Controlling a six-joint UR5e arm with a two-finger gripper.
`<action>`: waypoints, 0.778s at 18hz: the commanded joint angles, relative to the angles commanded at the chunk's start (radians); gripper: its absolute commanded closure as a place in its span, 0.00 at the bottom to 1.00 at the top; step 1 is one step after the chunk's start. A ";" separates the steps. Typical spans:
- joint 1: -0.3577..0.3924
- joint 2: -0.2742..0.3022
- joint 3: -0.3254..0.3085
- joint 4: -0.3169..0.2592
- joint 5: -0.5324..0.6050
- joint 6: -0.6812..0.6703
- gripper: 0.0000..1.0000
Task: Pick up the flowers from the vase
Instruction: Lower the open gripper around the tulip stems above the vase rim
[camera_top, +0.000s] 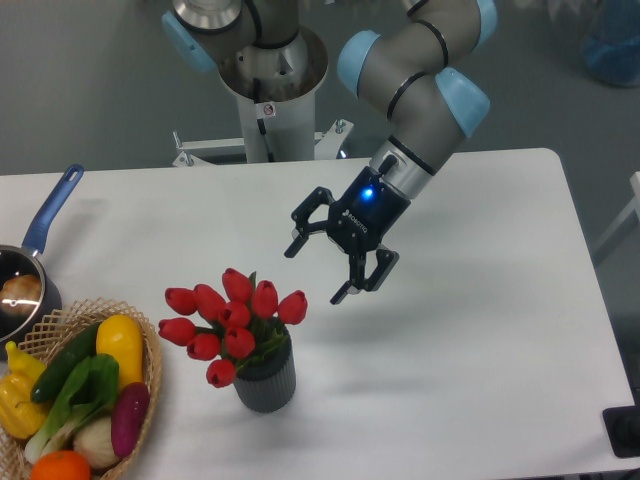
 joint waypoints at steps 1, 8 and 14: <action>-0.002 -0.002 0.000 0.000 -0.002 0.000 0.00; -0.006 -0.023 -0.005 0.009 -0.087 -0.037 0.00; -0.067 -0.080 0.051 0.060 -0.084 -0.031 0.00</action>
